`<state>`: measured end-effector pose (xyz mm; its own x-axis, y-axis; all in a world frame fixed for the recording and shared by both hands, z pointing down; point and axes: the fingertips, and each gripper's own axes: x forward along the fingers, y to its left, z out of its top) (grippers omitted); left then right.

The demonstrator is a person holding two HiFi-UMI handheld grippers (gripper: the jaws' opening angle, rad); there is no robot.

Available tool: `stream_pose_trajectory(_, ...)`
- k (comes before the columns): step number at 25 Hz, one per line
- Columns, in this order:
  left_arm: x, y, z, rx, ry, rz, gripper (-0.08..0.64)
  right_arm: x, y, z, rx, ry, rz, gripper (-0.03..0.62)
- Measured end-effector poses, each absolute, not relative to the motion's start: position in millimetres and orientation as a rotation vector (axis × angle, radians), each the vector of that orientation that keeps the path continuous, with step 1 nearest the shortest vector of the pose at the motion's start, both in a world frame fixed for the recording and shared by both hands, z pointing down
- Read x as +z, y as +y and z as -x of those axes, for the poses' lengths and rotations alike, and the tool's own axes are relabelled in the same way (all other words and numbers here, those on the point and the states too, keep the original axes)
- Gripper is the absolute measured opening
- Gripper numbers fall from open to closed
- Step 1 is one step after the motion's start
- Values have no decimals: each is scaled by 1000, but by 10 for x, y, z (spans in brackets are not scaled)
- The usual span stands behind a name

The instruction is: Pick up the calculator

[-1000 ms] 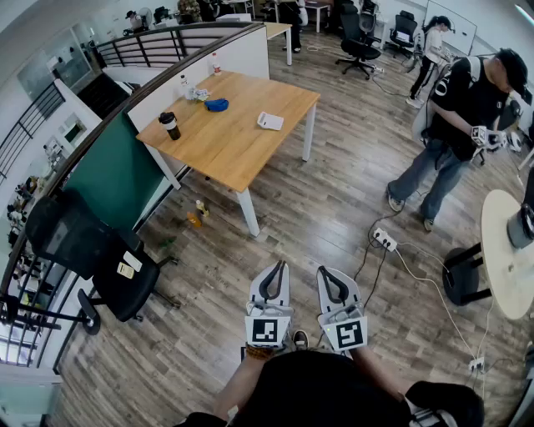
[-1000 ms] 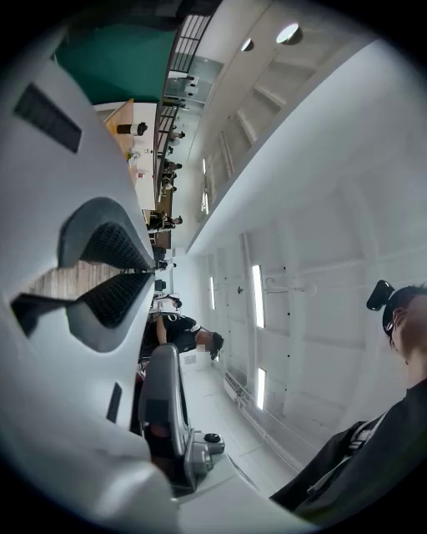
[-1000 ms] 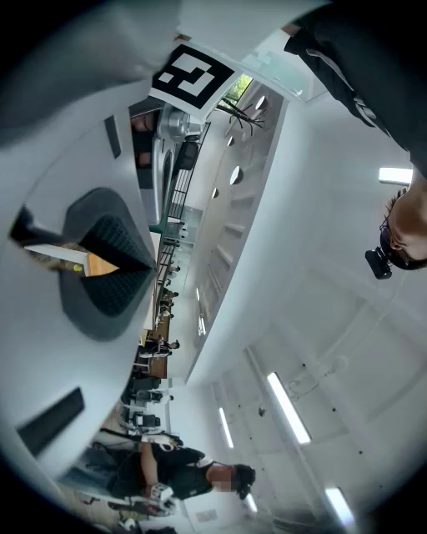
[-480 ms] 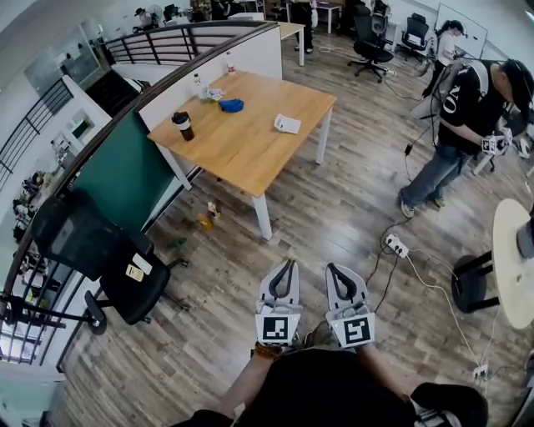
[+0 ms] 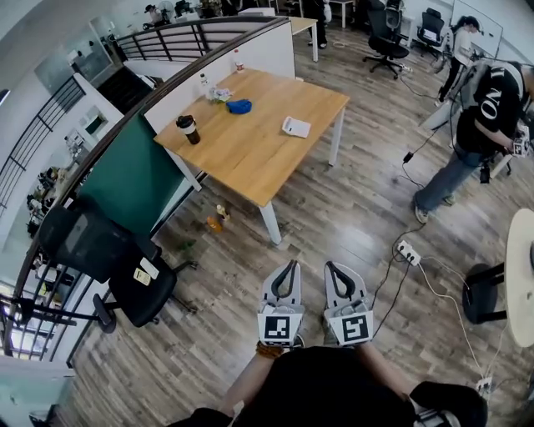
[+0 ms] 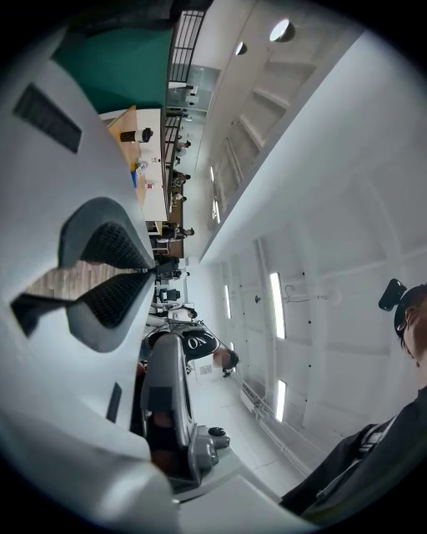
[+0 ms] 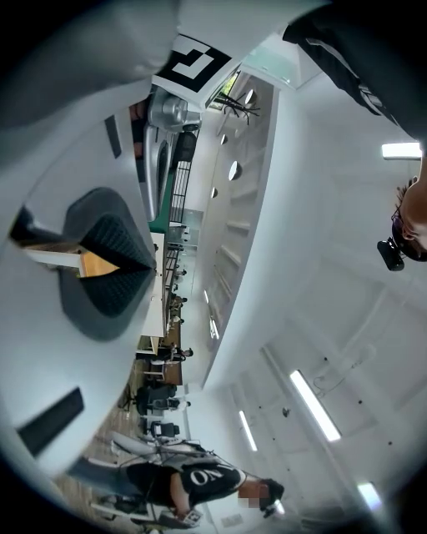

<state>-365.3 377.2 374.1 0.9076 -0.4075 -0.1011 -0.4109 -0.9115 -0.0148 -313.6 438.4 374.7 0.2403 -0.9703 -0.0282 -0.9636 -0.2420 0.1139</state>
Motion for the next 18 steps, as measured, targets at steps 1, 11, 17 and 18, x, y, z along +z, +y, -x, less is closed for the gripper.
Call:
stream_pose_trajectory(1, 3729, 3748, 3534, 150, 648, 3031, 35, 3743, 4353, 3015, -138, -1890, -2421, 6)
stream_pose_trajectory(11, 3665, 3655, 2323, 109, 614, 3014, 35, 3683, 4180, 1714, -127, -1914, -2458, 6)
stream_pose_trajectory(17, 3759, 3725, 1805, 39, 603, 3019, 35, 3858, 4240, 1193, -34, -1951, -2473, 5)
stream_pose_trajectory(18, 3773, 3742, 1728, 31, 595, 3015, 35, 3929, 4247, 1107, -3, -1954, -2469, 6)
